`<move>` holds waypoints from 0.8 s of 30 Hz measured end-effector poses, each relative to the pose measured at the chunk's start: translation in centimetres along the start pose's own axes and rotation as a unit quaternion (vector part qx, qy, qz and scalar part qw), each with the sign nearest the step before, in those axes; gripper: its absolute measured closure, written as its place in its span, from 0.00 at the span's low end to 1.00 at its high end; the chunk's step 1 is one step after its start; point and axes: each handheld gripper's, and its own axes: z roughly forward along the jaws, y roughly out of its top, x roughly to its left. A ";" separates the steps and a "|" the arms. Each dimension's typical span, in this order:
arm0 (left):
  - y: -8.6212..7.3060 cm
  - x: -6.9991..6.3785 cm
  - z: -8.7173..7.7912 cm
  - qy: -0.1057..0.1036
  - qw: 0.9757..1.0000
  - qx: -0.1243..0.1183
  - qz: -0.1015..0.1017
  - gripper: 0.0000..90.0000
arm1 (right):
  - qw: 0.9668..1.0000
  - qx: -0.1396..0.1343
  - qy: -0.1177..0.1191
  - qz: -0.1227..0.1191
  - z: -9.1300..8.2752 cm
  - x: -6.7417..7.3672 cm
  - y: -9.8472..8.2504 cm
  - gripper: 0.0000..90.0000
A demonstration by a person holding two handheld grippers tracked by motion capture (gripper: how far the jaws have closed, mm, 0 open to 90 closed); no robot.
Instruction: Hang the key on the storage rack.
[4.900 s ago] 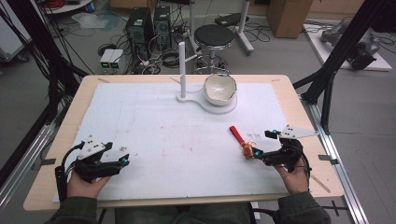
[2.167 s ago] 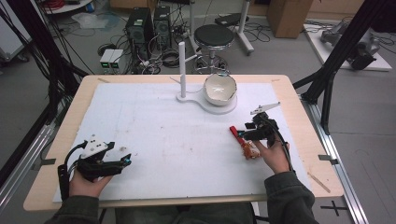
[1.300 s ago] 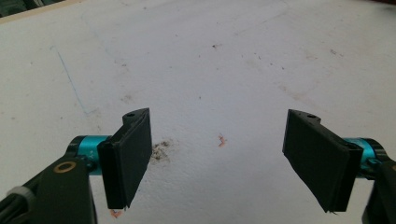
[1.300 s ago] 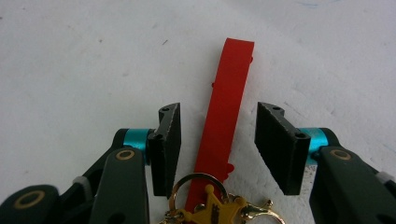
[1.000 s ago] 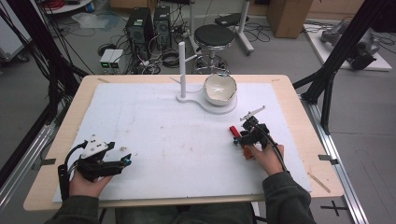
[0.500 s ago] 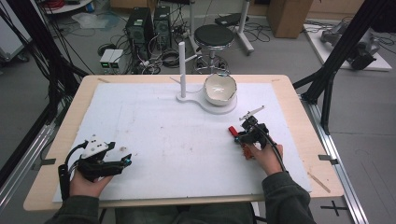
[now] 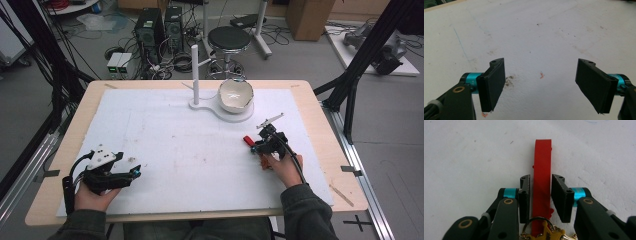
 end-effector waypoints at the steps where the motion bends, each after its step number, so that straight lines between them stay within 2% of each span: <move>1: 0.0 0.0 0.0 0.000 1.000 0.000 0.000 0.27 | 1.000 0.000 0.001 0.000 0.0 0.0 0.0 0.72; 7: 0.0 0.0 0.0 0.000 1.000 0.000 0.001 0.27 | 1.000 0.003 -0.007 -0.004 0.2 0.3 0.2 0.76; 8: 0.0 0.0 0.0 0.000 1.000 0.000 0.000 0.27 | 1.000 0.004 -0.008 -0.003 0.1 0.3 0.2 0.82; 12: 0.0 -0.1 0.0 -0.001 1.000 0.000 0.000 0.27 | 1.000 0.005 -0.010 -0.002 0.1 0.4 0.2 0.82; 14: 0.0 0.0 0.0 0.000 1.000 0.000 0.000 0.27 | 1.000 0.003 -0.008 -0.006 0.1 0.2 0.2 0.83; 19: 0.0 0.1 0.0 0.000 1.000 0.001 0.002 0.27 | 1.000 -0.007 0.002 0.013 -0.1 -0.2 0.1 0.83; 24: 0.0 0.0 0.0 0.000 1.000 0.000 0.001 0.27 | 0.999 -0.024 0.016 0.021 -0.5 -0.5 0.0 0.83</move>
